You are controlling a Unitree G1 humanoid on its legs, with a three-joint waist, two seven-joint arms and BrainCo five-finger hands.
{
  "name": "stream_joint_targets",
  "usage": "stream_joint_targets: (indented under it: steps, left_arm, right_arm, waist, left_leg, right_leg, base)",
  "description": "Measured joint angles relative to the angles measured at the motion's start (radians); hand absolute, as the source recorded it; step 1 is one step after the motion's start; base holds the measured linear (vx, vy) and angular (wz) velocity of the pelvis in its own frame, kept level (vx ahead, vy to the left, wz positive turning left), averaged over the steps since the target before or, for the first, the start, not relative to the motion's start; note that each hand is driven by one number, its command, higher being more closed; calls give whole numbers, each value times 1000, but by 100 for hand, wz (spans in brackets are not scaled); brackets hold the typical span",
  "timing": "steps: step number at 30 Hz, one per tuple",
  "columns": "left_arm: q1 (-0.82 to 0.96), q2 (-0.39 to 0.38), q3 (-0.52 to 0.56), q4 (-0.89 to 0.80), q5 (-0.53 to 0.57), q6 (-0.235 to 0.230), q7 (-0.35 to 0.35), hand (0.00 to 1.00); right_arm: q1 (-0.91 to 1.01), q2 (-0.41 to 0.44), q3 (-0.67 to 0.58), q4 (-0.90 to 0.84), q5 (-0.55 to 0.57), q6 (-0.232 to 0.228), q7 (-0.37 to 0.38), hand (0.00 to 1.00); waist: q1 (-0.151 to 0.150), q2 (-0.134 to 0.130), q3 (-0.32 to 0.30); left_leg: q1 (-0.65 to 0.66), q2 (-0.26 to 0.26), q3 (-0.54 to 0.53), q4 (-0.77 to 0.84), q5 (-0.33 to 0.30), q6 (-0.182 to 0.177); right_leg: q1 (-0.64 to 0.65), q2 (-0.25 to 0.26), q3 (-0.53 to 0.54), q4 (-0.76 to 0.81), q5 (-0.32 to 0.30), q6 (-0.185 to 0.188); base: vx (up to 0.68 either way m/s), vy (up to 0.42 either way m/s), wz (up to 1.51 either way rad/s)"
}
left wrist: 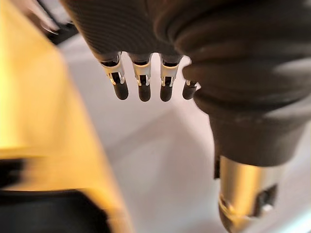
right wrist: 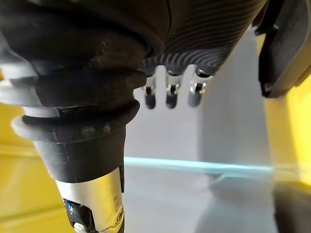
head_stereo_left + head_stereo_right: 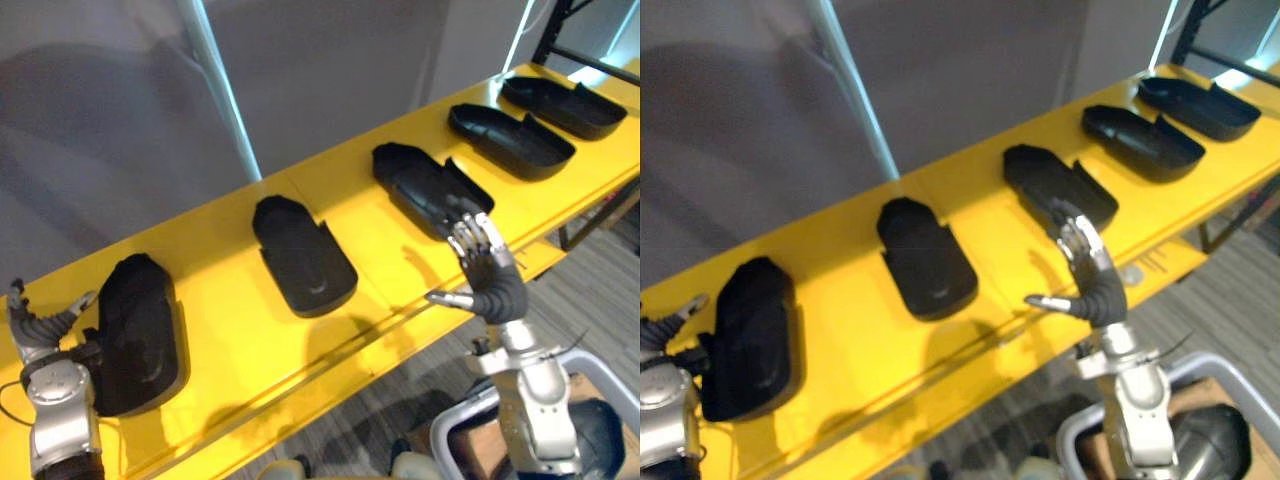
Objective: Walk over and take plastic housings, then place them on the shelf
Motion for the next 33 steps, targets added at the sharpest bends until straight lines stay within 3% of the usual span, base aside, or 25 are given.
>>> stream_joint_targets:
  steps: [2, 4, 5, 7, 8, 10, 12, 13, 15, 17, 19, 21, 23, 24, 25, 27, 29, 31, 33]
  left_arm:
    - [22, -37, 22, -119, 0, -79, 36, 0]
    - [60, -108, 34, -269, 13, -194, 107, 0]
    - [73, -128, 35, -307, 32, -224, 125, 0]
    - [114, -213, 33, -452, 105, -372, 194, 0]
    - [118, -230, 33, -483, 121, -406, 201, 0]
    - [130, -281, 11, -584, 125, -555, 220, 0]
    - [143, -315, -20, -633, 116, -646, 213, 0]
    - [147, -343, -58, -677, 108, -714, 202, 0]
    - [146, -370, -110, -713, 85, -769, 185, 0]
    - [142, -376, -130, -714, 80, -772, 187, 0]
    - [148, -378, -134, -713, 96, -739, 232, 0]
    - [174, -388, -135, -714, 132, -707, 287, 0]
    - [200, -407, -141, -711, 173, -686, 324, 0]
    - [196, -406, -143, -710, 183, -685, 332, 0]
    - [175, -397, -146, -691, 211, -679, 345, 0]
    - [157, -393, -166, -657, 253, -665, 376, 0]
    - [147, -396, -187, -637, 282, -668, 425, 0]
    - [140, -396, -184, -636, 335, -701, 497, 0]
    - [142, -397, -184, -638, 365, -729, 512, 0]
  right_arm:
    - [-5, 17, -15, -2, 3, -20, -5, 0]
    - [-5, 41, -43, -6, 18, -39, -27, 0]
    - [-5, 48, -48, -12, 17, -39, -37, 0]
    - [-2, 86, -77, -44, -15, -49, -98, 0]
    - [-2, 95, -86, -48, -26, -51, -114, 0]
    - [7, 117, -119, -63, -86, -65, -176, 0]
    - [18, 130, -140, -80, -114, -69, -209, 0]
    - [27, 140, -164, -87, -136, -70, -236, 0]
    - [31, 142, -188, -95, -139, -70, -243, 0]
    - [36, 142, -198, -117, -132, -70, -241, 0]
    - [25, 140, -186, -125, -94, -70, -222, 0]
    - [6, 122, -150, -126, -47, -70, -194, 0]
    - [5, 92, -122, -126, 19, -84, -160, 0]
    - [5, 89, -117, -126, 29, -91, -151, 0]
    - [5, 95, -102, -126, 39, -110, -145, 0]
    - [5, 96, -73, -125, 36, -124, -131, 0]
    - [-14, 95, -57, -122, 23, -153, -141, 0]
    - [-54, 91, -51, -114, -179, -240, -311, 0]
    - [-85, 84, -46, -107, -284, -305, -426, 0]
  waist:
    - [1, -5, -1]
    - [4, -7, -2]
    - [4, -8, -3]
    - [3, -15, -7]
    - [3, -19, -9]
    - [2, -28, -14]
    - [0, -33, -23]
    - [-1, -41, -24]
    - [-5, -52, -29]
    - [-7, -59, -30]
    - [-4, -77, -26]
    - [-3, -80, -23]
    - [-16, -37, -40]
    - [-23, -30, -39]
    - [-27, -37, -19]
    - [-28, -64, -6]
    - [-25, -79, 6]
    - [0, -81, 13]
    - [2, -59, 27]
  left_leg:
    - [-1, 0, -3, -11, 5, -2]
    - [-1, 0, -4, -12, 6, -2]
    - [-1, 0, -4, -13, 6, -2]
    - [0, 0, -4, -14, 6, -2]
    - [0, 0, -4, -14, 6, -2]
    - [15, 2, 2, -27, 6, -3]
    - [19, 2, 19, -29, 6, -3]
    - [33, 6, 45, -33, 5, -3]
    - [49, 14, 100, -33, -3, -4]
    - [44, 17, 112, 10, -28, 2]
    - [20, 9, 69, 112, -63, 43]
    - [-11, 5, -33, 258, -140, 80]
    - [-16, 24, -72, 292, -238, 95]
    - [-21, 29, -68, 279, -251, 91]
    - [-24, 28, -47, 259, -248, 53]
    - [-54, -4, -29, 255, -235, 51]
    - [-80, -25, -37, 251, -221, 54]
    - [-103, -37, -44, 251, -215, 52]
    - [-107, -36, -61, 252, -213, 47]
  right_leg:
    - [-2, 0, -4, -3, 2, 0]
    - [2, 0, -6, -10, 5, 1]
    - [3, 0, -6, -11, 6, 1]
    - [6, 1, -7, -16, 6, 2]
    - [7, 1, -8, -16, 6, 2]
    - [15, 3, -5, -19, 6, 2]
    - [12, 4, 9, -21, 9, 2]
    - [10, 10, 35, -26, 15, 0]
    - [-10, 28, 98, -34, 33, -3]
    - [-28, 43, 157, -44, 52, -6]
    - [-51, 60, 258, -51, 66, -17]
    - [-75, 100, 380, -54, 79, -22]
    - [-101, 149, 434, -86, 87, -32]
    - [-112, 157, 436, -89, 92, -31]
    - [-137, 146, 438, -84, 111, -36]
    - [-178, 110, 435, -81, 131, -14]
    - [-194, 83, 417, -94, 153, -18]
    - [-215, 67, 399, -99, 188, -12]
    - [-213, 63, 374, -104, 203, 3]
  base:
    - [-5, -5, 7]
    - [0, -1, 2]
    - [0, 0, 0]
    - [0, 0, 0]
    - [0, 0, 0]
    - [2, 1, -4]
    - [2, 16, -24]
    - [0, 25, -51]
    - [-12, 25, -87]
    - [-17, 14, -106]
    - [-39, -2, -150]
    - [-115, 54, -187]
    - [-152, 183, -164]
    - [-125, 183, -99]
    - [-106, 120, -54]
    - [-127, 118, -23]
    - [-64, 82, 16]
    - [8, 34, 14]
    - [88, 1, 20]
